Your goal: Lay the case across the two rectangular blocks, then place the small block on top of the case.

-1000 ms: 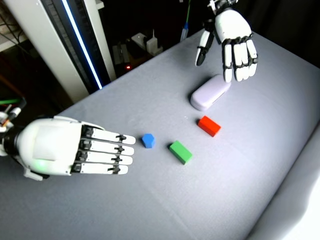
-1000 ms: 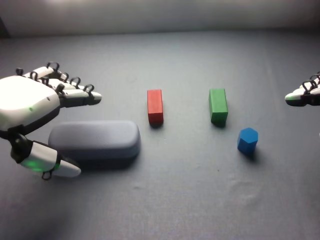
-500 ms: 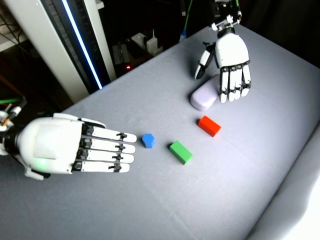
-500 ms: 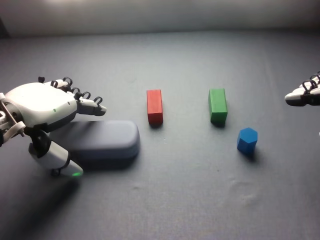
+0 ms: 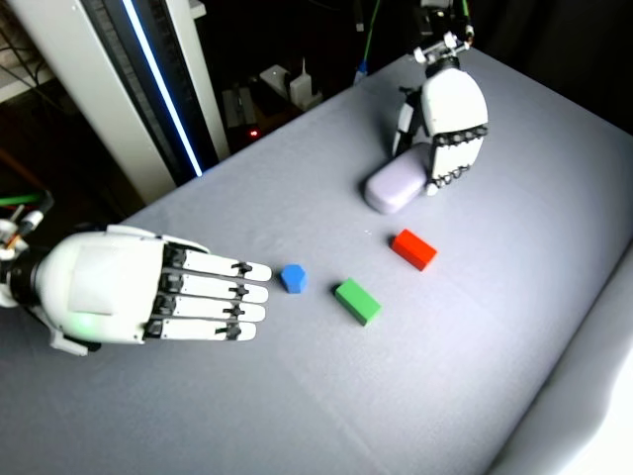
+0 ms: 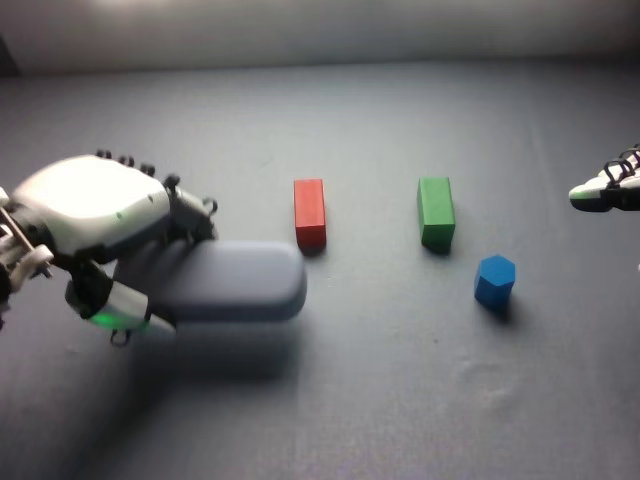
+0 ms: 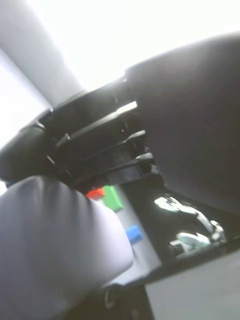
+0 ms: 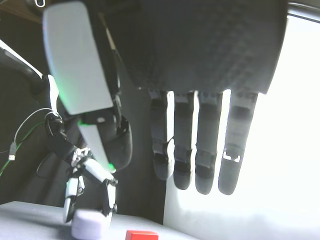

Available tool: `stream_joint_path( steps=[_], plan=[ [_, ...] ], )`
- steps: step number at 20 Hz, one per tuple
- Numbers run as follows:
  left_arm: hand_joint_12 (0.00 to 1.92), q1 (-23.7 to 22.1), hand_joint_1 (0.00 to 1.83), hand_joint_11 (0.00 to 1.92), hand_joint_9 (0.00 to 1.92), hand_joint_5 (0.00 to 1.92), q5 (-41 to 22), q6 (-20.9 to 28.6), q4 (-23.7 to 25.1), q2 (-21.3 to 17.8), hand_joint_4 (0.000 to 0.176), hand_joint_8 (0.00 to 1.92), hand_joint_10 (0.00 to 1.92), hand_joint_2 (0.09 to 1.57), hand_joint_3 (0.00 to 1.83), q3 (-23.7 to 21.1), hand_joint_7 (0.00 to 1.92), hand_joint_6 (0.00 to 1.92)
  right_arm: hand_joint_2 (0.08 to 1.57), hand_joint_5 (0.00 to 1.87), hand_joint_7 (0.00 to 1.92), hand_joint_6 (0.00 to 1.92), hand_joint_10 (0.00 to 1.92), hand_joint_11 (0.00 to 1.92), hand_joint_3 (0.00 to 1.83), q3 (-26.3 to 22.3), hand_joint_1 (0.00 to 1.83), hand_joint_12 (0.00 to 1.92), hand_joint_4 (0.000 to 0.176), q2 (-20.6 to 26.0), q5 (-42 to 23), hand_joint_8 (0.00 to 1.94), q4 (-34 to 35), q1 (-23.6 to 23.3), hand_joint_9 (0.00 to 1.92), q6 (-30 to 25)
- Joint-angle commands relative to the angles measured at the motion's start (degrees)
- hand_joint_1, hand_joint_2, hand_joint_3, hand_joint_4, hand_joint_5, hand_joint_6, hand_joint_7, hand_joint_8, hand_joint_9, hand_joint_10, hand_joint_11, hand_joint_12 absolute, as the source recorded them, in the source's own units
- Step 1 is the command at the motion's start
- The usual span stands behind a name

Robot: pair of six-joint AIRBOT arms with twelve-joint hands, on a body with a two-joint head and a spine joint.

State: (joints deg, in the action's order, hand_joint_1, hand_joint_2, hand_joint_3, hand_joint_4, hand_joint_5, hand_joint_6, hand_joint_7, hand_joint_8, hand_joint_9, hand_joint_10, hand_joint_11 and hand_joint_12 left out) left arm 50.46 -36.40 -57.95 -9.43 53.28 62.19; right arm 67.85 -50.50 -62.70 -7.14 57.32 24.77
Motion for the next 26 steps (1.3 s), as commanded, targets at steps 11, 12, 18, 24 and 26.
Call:
stream_joint_path(
  steps=[11, 12, 18, 24, 26],
  plan=[
    [1.19, -15.4, 1.29, 0.98, 1.18, 1.03, -7.2, 2.2, 2.6, 11.5, 0.000, 0.69, 0.65, 1.04, 0.00, 8.1, 1.24, 0.79, 1.36, 0.48, 0.50, 0.00, 0.00, 0.08, 0.00, 0.6, 0.76, 0.88, 0.000, -0.6, -6.6, 0.00, 2.1, -1.0, 0.46, -0.5],
    [1.08, -16.7, 1.38, 1.03, 1.11, 0.99, -5.5, 1.5, 2.6, 13.1, 0.000, 0.71, 0.93, 1.05, 0.01, 9.4, 1.17, 0.82, 1.36, 0.49, 0.51, 0.00, 0.00, 0.09, 0.00, 0.8, 0.82, 0.89, 0.000, -0.8, -6.6, 0.00, 2.1, -1.2, 0.47, -0.5],
    [1.43, -18.6, 1.27, 0.94, 1.07, 1.02, 0.0, 0.4, -0.5, 19.2, 0.000, 1.03, 0.97, 1.09, 0.00, 15.0, 1.07, 0.77, 1.35, 0.50, 0.52, 0.00, 0.00, 0.14, 0.00, 1.0, 0.72, 0.83, 0.000, -1.3, -5.8, 0.00, 1.3, -1.8, 0.49, -0.5],
    [1.43, -18.8, 1.28, 0.77, 0.94, 1.06, 3.1, 0.2, -2.7, 22.7, 0.000, 1.08, 1.03, 1.08, 0.00, 18.6, 1.06, 0.65, 1.36, 0.50, 0.52, 0.00, 0.01, 0.15, 0.00, 1.2, 0.73, 0.87, 0.000, -1.5, -5.5, 0.01, 1.1, -1.9, 0.49, -0.5],
    [1.36, -18.9, 1.27, 0.70, 0.92, 1.09, 4.0, 0.2, -3.0, 23.4, 0.000, 1.06, 0.89, 1.08, 0.00, 19.6, 1.05, 0.65, 1.36, 0.50, 0.51, 0.00, 0.00, 0.14, 0.00, 1.2, 0.71, 0.87, 0.000, -1.6, -5.4, 0.00, 1.0, -1.9, 0.49, -0.5]
  ],
)
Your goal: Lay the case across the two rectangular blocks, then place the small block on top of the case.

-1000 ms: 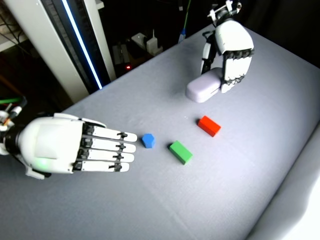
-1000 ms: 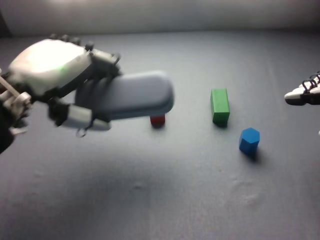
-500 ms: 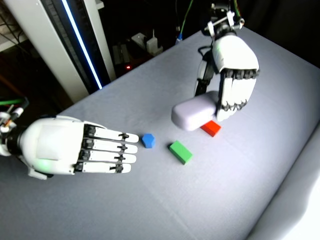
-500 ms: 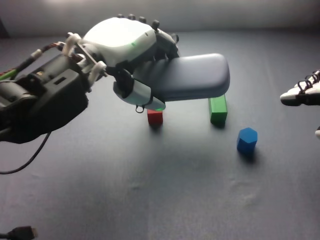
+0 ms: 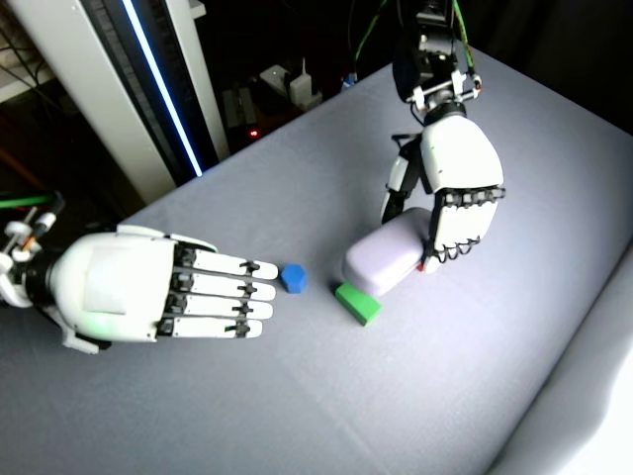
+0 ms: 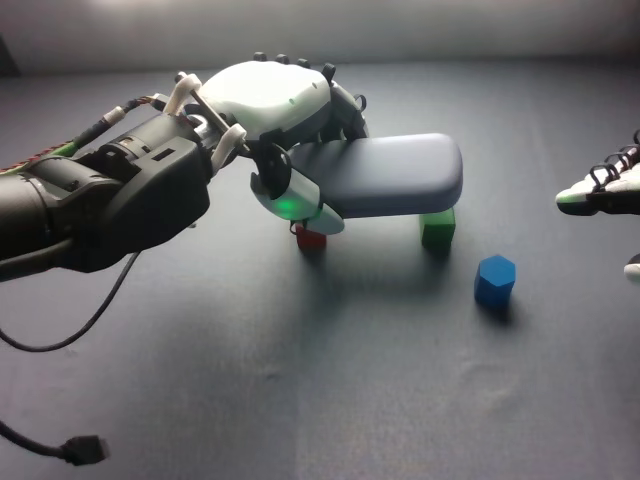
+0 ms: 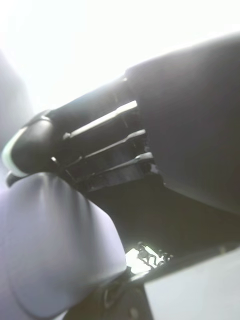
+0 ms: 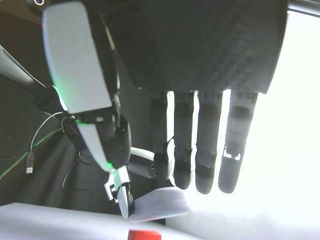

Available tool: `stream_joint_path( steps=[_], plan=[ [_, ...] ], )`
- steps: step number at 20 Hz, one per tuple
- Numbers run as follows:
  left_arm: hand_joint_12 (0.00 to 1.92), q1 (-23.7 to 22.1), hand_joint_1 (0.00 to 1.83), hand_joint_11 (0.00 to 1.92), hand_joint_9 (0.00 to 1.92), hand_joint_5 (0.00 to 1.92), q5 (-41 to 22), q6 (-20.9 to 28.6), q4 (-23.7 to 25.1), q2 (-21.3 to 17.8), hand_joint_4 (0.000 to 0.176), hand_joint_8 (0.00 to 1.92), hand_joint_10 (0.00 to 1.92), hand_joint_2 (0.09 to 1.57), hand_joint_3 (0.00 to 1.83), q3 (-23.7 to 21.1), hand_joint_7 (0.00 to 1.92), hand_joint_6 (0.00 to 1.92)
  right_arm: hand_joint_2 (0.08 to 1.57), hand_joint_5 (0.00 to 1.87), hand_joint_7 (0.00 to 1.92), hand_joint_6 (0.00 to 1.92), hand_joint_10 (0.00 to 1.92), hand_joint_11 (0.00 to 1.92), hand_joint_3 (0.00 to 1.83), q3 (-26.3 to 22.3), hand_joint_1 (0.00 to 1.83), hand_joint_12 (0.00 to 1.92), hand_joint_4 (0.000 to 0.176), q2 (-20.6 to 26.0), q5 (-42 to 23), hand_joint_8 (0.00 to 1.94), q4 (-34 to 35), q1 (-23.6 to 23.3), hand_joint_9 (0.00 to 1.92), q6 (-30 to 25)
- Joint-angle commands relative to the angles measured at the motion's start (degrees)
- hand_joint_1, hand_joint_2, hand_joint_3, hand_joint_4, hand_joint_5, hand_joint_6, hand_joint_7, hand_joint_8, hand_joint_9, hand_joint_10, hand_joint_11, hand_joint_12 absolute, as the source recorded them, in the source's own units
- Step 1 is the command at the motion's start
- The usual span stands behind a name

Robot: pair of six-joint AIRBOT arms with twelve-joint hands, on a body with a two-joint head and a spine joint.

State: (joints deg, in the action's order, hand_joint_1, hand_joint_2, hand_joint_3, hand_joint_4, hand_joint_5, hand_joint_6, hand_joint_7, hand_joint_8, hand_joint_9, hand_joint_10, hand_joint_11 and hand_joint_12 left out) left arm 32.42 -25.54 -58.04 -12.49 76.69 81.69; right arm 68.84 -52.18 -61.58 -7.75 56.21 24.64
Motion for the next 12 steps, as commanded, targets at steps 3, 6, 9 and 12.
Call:
stream_joint_path(
  steps=[3, 6, 9, 12],
  plan=[
    [1.29, -0.7, 1.25, 0.69, 0.95, 1.02, -5.8, 0.3, -0.3, 1.0, 0.000, 0.99, 0.72, 1.08, 0.00, 1.2, 1.07, 0.78, 1.35, 0.50, 0.50, 0.00, 0.00, 0.12, 0.00, 0.4, 0.72, 0.90, 0.000, 0.0, -6.5, 0.00, 1.5, -0.8, 0.48, -0.4],
    [1.33, -0.7, 1.18, 0.59, 0.88, 1.01, -5.4, 0.3, -0.4, 1.4, 0.000, 0.57, 0.64, 1.09, 0.01, 1.5, 0.93, 0.88, 1.36, 0.51, 0.51, 0.00, 0.00, 0.12, 0.00, 0.5, 0.72, 0.89, 0.000, -0.1, -6.5, 0.00, 1.4, -0.9, 0.49, -0.5],
    [1.16, -0.7, 1.03, 0.44, 0.76, 0.77, -5.7, 0.3, -0.5, 1.4, 0.000, 0.04, 0.31, 0.93, 0.00, 1.4, 0.81, 0.02, 1.36, 0.51, 0.52, 0.00, 0.00, 0.07, 0.00, 0.5, 0.77, 0.98, 0.000, -0.1, -6.5, 0.00, 1.4, -0.9, 0.48, -0.5],
    [1.45, -0.5, 0.94, 0.30, 0.65, 0.61, -6.5, 0.3, -0.5, 0.7, 0.003, 0.00, 0.40, 0.87, 0.00, 0.6, 0.76, 0.00, 1.36, 0.50, 0.53, 0.00, 0.00, 0.10, 0.00, 0.5, 0.80, 0.94, 0.000, -0.1, -6.5, 0.00, 1.4, -0.9, 0.49, -0.6]
  ],
)
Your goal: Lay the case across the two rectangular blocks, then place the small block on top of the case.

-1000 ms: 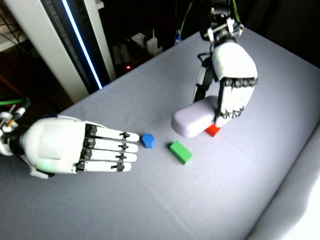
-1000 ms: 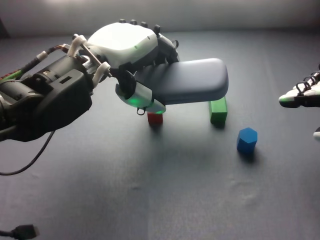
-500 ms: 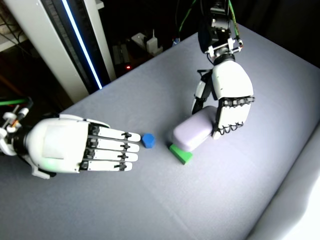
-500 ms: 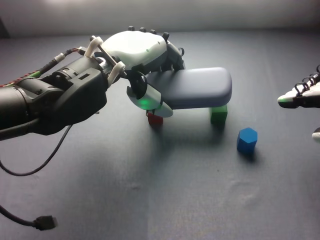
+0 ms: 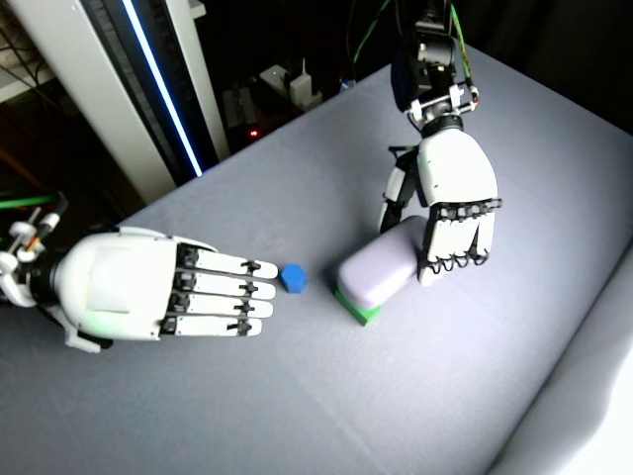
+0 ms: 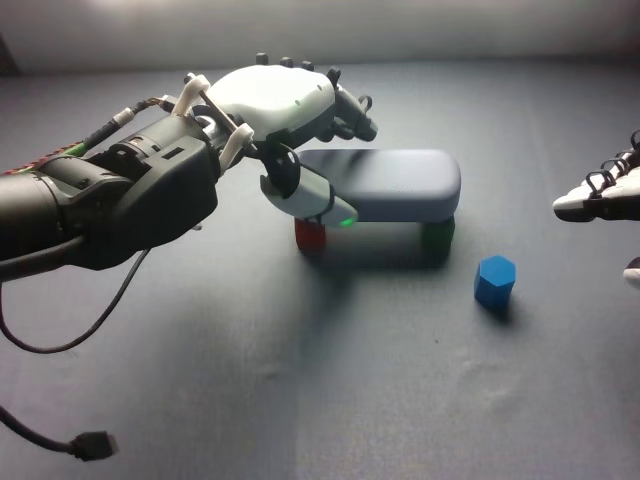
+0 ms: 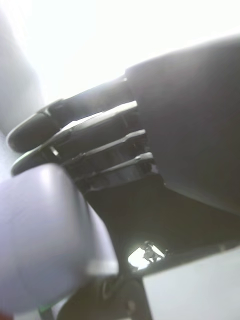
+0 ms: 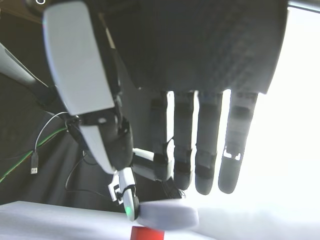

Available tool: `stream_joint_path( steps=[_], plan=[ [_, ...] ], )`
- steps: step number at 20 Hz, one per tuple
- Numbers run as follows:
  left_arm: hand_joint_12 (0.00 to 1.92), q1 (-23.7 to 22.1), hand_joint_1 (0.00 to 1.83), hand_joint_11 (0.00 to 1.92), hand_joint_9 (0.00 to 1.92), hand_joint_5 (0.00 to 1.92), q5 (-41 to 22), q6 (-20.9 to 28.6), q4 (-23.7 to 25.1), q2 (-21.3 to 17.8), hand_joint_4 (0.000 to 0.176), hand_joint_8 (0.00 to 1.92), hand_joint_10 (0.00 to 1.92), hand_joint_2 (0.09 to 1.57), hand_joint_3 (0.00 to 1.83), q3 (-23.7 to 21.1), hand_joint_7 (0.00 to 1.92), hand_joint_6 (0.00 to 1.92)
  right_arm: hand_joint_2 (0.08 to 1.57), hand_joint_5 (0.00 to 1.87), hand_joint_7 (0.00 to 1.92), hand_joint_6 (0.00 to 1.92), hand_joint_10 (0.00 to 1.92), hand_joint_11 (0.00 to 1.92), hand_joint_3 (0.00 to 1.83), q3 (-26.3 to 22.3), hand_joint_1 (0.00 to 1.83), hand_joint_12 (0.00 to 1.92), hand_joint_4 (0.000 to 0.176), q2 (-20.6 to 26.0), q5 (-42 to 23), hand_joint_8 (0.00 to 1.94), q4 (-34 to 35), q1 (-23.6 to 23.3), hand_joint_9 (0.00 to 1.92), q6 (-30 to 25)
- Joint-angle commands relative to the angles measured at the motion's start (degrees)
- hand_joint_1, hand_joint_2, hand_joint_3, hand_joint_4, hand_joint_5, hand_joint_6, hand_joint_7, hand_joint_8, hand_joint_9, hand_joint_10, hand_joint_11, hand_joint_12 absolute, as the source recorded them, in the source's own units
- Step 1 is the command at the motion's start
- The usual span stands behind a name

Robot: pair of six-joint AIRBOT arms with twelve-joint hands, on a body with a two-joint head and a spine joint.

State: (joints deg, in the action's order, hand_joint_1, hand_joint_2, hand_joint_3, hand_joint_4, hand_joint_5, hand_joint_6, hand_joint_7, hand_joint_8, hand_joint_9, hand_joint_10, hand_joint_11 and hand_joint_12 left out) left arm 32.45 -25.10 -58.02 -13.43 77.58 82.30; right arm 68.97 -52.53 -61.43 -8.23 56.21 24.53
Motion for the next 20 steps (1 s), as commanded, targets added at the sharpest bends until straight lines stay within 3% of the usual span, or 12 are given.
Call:
stream_joint_path(
  steps=[1, 5, 6, 7, 9, 12, 13, 15, 16, 18, 19, 20],
  plan=[
    [1.42, -0.4, 0.94, 0.25, 0.58, 0.57, -7.3, 0.2, 0.4, -0.5, 0.022, 0.00, 0.45, 0.86, 0.00, -0.4, 0.73, 0.00, 1.35, 0.52, 0.54, 0.00, 0.01, 0.13, 0.00, 0.4, 0.83, 0.94, 0.000, 0.2, -6.7, 0.00, 1.9, -0.9, 0.51, -0.5],
    [1.24, 1.2, 0.98, 0.20, 0.57, 0.49, -14.0, 0.3, 0.6, -5.2, 0.043, 0.00, 0.20, 0.84, 0.00, -5.9, 0.59, 0.00, 1.34, 0.51, 0.54, 0.00, 0.00, 0.09, 0.00, 0.3, 0.85, 0.99, 0.000, 0.2, -6.7, 0.00, 1.9, -0.9, 0.50, -0.9],
    [1.19, 2.1, 1.00, 0.17, 0.56, 0.46, -16.7, 0.9, 1.3, -7.2, 0.035, 0.00, 0.11, 0.87, 0.00, -8.1, 0.56, 0.00, 1.34, 0.51, 0.53, 0.00, 0.00, 0.10, 0.00, 0.3, 0.85, 0.99, 0.000, 0.2, -6.7, 0.00, 1.9, -1.0, 0.50, -0.9],
    [1.19, 3.0, 1.05, 0.18, 0.57, 0.46, -19.7, 2.0, 2.3, -8.9, 0.004, 0.01, 0.10, 0.86, 0.00, -9.9, 0.57, 0.00, 1.33, 0.50, 0.53, 0.00, 0.00, 0.09, 0.00, 0.3, 0.82, 0.97, 0.000, 0.2, -6.7, 0.00, 1.8, -1.1, 0.50, -0.9],
    [1.16, 5.6, 1.05, 0.13, 0.53, 0.44, -25.4, 3.3, 4.4, -13.3, 0.000, 0.00, 0.06, 0.87, 0.00, -14.3, 0.55, 0.00, 1.32, 0.50, 0.51, 0.00, 0.00, 0.06, 0.00, 0.4, 0.85, 0.95, 0.000, 0.2, -6.5, 0.00, 1.3, -1.6, 0.47, -0.9],
    [1.11, 11.1, 0.89, 0.03, 0.44, 0.33, -32.5, 3.5, 5.5, -20.1, 0.120, 0.01, 0.01, 0.91, 0.01, -20.8, 0.43, 0.00, 1.27, 0.53, 0.55, 0.00, 0.00, 0.05, 0.00, 0.6, 0.90, 0.92, 0.000, 0.0, -4.7, 0.00, -0.8, -3.8, 0.48, -0.9],
    [1.10, 12.5, 0.81, 0.01, 0.43, 0.31, -34.3, 3.7, 5.5, -21.6, 0.094, 0.00, 0.00, 0.90, 0.01, -21.9, 0.42, 0.00, 1.26, 0.53, 0.54, 0.00, 0.00, 0.06, 0.00, 0.8, 0.85, 0.91, 0.000, -0.3, -4.0, 0.00, -1.5, -4.6, 0.47, -0.9],
    [1.11, 15.5, 0.76, 0.00, 0.41, 0.30, -38.2, 5.0, 5.3, -24.1, 0.070, 0.00, 0.00, 0.90, 0.00, -23.9, 0.42, 0.00, 1.27, 0.52, 0.52, 0.00, 0.00, 0.07, 0.00, 1.6, 0.75, 0.92, 0.000, -1.1, -1.7, 0.00, -3.4, -6.4, 0.47, -1.4],
    [1.21, 17.2, 0.83, 0.00, 0.43, 0.33, -40.2, 5.4, 4.9, -25.5, 0.000, 0.01, 0.01, 0.90, 0.00, -25.0, 0.46, 0.00, 1.25, 0.53, 0.51, 0.00, 0.00, 0.06, 0.00, 2.5, 0.75, 0.96, 0.000, -1.7, -0.1, 0.00, -5.0, -7.5, 0.47, -2.6],
    [1.17, 19.5, 0.79, 0.06, 0.48, 0.32, -42.5, 5.4, 3.9, -27.6, 0.000, 0.00, 0.01, 0.88, 0.00, -26.6, 0.47, 0.00, 1.26, 0.51, 0.48, 0.00, 0.00, 0.05, 0.00, 3.9, 0.66, 1.02, 0.000, -3.0, 3.5, 0.00, -8.7, -9.8, 0.44, -4.9],
    [1.10, 20.9, 0.74, 0.11, 0.51, 0.31, -43.3, 5.4, 3.2, -28.5, 0.000, 0.00, 0.01, 0.89, 0.00, -27.3, 0.46, 0.00, 1.25, 0.51, 0.45, 0.00, 0.00, 0.03, 0.00, 4.5, 0.66, 1.01, 0.025, -3.7, 5.4, 0.00, -10.7, -11.0, 0.42, -5.5],
    [1.05, 22.0, 0.72, 0.13, 0.51, 0.32, -44.0, 5.4, 2.4, -29.0, 0.000, 0.00, 0.01, 0.89, 0.00, -27.7, 0.45, 0.00, 1.24, 0.52, 0.48, 0.00, 0.01, 0.07, 0.00, 4.9, 0.69, 1.00, 0.030, -4.2, 6.8, 0.00, -12.2, -12.0, 0.46, -5.7]
  ],
)
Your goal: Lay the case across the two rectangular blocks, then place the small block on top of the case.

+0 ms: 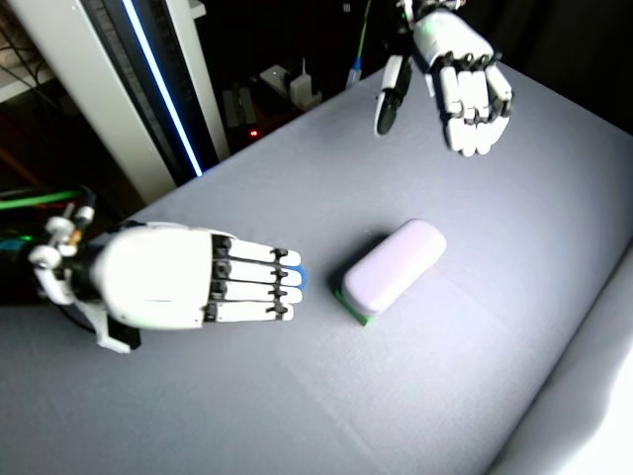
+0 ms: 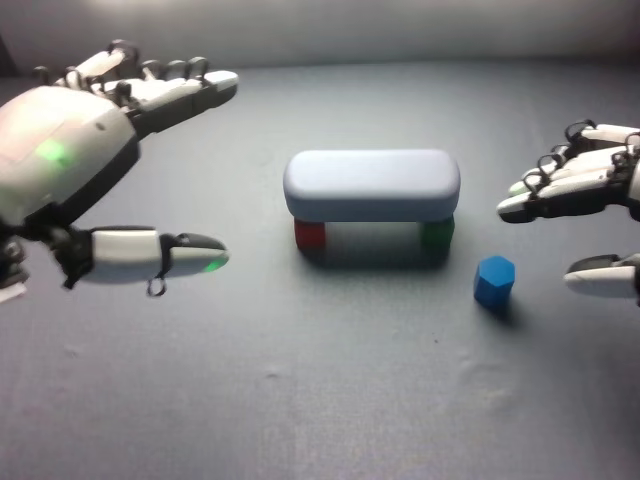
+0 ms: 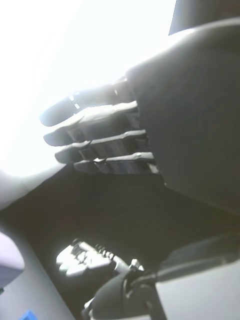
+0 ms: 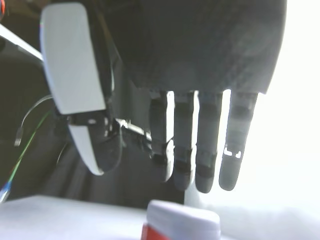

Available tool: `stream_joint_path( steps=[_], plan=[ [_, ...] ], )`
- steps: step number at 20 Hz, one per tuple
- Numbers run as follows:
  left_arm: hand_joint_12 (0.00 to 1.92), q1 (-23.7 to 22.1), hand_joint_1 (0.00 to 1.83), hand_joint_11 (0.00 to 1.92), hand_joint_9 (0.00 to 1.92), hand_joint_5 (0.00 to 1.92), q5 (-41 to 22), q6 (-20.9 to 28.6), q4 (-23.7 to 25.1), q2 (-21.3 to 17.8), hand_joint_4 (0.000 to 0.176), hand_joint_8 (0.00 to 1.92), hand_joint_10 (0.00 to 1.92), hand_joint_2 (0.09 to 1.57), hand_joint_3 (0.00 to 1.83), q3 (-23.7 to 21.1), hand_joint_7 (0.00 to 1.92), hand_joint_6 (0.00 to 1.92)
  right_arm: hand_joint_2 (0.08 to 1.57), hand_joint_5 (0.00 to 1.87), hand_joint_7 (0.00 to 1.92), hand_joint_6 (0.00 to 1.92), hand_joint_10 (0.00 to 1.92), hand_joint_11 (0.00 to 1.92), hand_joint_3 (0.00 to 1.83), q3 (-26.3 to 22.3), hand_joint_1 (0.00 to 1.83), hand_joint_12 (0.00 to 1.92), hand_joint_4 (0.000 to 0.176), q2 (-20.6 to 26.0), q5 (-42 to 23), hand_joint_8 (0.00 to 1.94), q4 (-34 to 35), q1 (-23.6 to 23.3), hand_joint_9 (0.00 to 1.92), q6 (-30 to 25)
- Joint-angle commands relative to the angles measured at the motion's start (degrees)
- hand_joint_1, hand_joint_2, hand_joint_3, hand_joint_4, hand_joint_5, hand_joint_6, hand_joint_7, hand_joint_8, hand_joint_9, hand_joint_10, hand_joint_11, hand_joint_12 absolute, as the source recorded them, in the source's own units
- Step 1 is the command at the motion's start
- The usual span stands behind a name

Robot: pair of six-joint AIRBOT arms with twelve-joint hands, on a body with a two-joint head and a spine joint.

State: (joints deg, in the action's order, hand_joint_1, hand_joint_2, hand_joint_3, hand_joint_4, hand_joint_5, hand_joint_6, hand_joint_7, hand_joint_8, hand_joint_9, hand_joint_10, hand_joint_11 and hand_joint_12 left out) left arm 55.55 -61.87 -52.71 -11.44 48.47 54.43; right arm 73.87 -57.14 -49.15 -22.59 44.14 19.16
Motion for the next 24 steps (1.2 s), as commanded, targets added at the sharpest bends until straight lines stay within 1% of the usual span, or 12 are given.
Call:
stream_joint_path(
  steps=[1, 4, 6, 7, 9, 11, 13, 15, 21, 22, 23, 24],
  plan=[
    [1.03, 0.1, 0.73, 0.10, 0.49, 0.32, -8.1, 0.1, -0.4, -0.4, 0.000, 0.00, 0.00, 0.87, 0.00, -0.2, 0.43, 0.00, 1.24, 0.52, 0.50, 0.00, 0.02, 0.11, 0.00, 0.3, 0.72, 1.01, 0.015, -0.3, -3.8, 0.01, 0.5, -1.0, 0.50, -0.5],
    [1.08, 1.2, 0.80, 0.07, 0.48, 0.32, -8.2, 0.1, -1.7, -0.4, 0.000, 0.01, 0.01, 0.85, 0.00, -0.2, 0.44, 0.00, 1.19, 0.53, 0.54, 0.00, 0.02, 0.21, 0.00, 1.0, 0.78, 1.14, 0.019, -1.7, -1.0, 0.00, -2.3, -2.8, 0.60, -0.6],
    [1.11, 1.3, 0.80, 0.06, 0.49, 0.32, -8.1, 0.1, -2.0, -0.2, 0.000, 0.00, 0.01, 0.85, 0.00, -0.2, 0.44, 0.00, 1.21, 0.49, 0.57, 0.00, 0.01, 0.15, 0.00, 1.7, 0.78, 1.19, 0.025, -2.7, 0.8, 0.00, -4.3, -3.7, 0.62, -1.5],
    [1.12, 1.4, 0.82, 0.07, 0.49, 0.33, -8.1, 0.1, -2.1, -0.1, 0.000, 0.01, 0.01, 0.85, 0.00, -0.2, 0.45, 0.00, 1.19, 0.51, 0.60, 0.00, 0.01, 0.21, 0.00, 2.1, 0.82, 1.12, 0.000, -3.3, 1.7, 0.01, -5.2, -4.1, 0.65, -1.7],
    [1.03, 1.4, 0.81, 0.14, 0.52, 0.33, -8.1, 0.1, -2.3, -0.1, 0.011, 0.00, 0.00, 0.83, 0.00, -0.2, 0.49, 0.00, 1.15, 0.55, 0.64, 0.00, 0.01, 0.29, 0.00, 2.8, 0.93, 1.02, 0.000, -4.3, 3.0, 0.00, -6.3, -4.5, 0.68, -2.1],
    [0.97, 1.4, 0.82, 0.13, 0.52, 0.32, -8.1, 0.1, -2.3, 0.0, 0.000, 0.00, 0.00, 0.84, 0.00, -0.2, 0.48, 0.00, 1.12, 0.57, 0.65, 0.00, 0.00, 0.25, 0.00, 3.4, 1.00, 1.07, 0.000, -5.3, 4.0, 0.00, -6.7, -4.9, 0.68, -2.1],
    [1.00, 1.4, 0.83, 0.11, 0.53, 0.33, -8.1, 0.1, -2.5, 0.2, 0.017, 0.00, 0.00, 0.83, 0.00, -0.2, 0.51, 0.00, 1.07, 0.61, 0.68, 0.01, 0.01, 0.28, 0.00, 4.3, 1.09, 1.01, 0.000, -6.3, 4.8, 0.01, -6.8, -5.4, 0.70, -2.1],
    [1.04, 1.5, 0.83, 0.09, 0.52, 0.33, -8.1, 0.1, -2.6, 0.3, 0.019, 0.00, 0.00, 0.83, 0.00, -0.1, 0.51, 0.00, 1.08, 0.61, 0.68, 0.01, 0.01, 0.29, 0.00, 4.8, 1.09, 1.01, 0.000, -6.9, 5.4, 0.01, -7.0, -5.7, 0.71, -2.1],
    [1.04, 1.5, 0.82, 0.11, 0.55, 0.35, -7.5, 0.1, -2.6, 0.5, 0.022, 0.00, 0.01, 0.84, 0.00, 0.0, 0.52, 0.00, 1.08, 0.74, 0.84, 0.01, 0.05, 0.30, 0.00, 5.6, 1.11, 1.22, 0.000, -8.1, 6.9, 0.03, -8.2, -6.3, 0.85, -2.1],
    [1.04, 1.5, 0.83, 0.13, 0.57, 0.35, -7.3, 0.1, -2.6, 0.5, 0.023, 0.00, 0.01, 0.85, 0.00, 0.1, 0.52, 0.00, 1.06, 0.78, 0.90, 0.00, 0.22, 0.35, 0.00, 5.7, 1.13, 1.29, 0.000, -8.3, 6.9, 0.04, -8.3, -6.3, 0.86, -2.1],
    [1.05, 1.5, 0.83, 0.13, 0.56, 0.34, -7.3, 0.1, -2.6, 0.6, 0.027, 0.00, 0.01, 0.85, 0.01, 0.1, 0.52, 0.00, 1.05, 0.81, 0.94, 0.00, 0.53, 0.37, 0.00, 5.7, 1.15, 1.36, 0.000, -8.4, 6.9, 0.06, -8.4, -6.3, 0.78, -2.1],
    [1.05, 1.5, 0.83, 0.13, 0.56, 0.34, -7.2, 0.1, -2.6, 0.6, 0.027, 0.00, 0.01, 0.85, 0.01, 0.2, 0.52, 0.00, 1.05, 0.81, 0.94, 0.00, 0.53, 0.37, 0.00, 5.8, 1.15, 1.36, 0.000, -8.6, 7.0, 0.06, -8.5, -6.3, 0.78, -2.1]
  ],
)
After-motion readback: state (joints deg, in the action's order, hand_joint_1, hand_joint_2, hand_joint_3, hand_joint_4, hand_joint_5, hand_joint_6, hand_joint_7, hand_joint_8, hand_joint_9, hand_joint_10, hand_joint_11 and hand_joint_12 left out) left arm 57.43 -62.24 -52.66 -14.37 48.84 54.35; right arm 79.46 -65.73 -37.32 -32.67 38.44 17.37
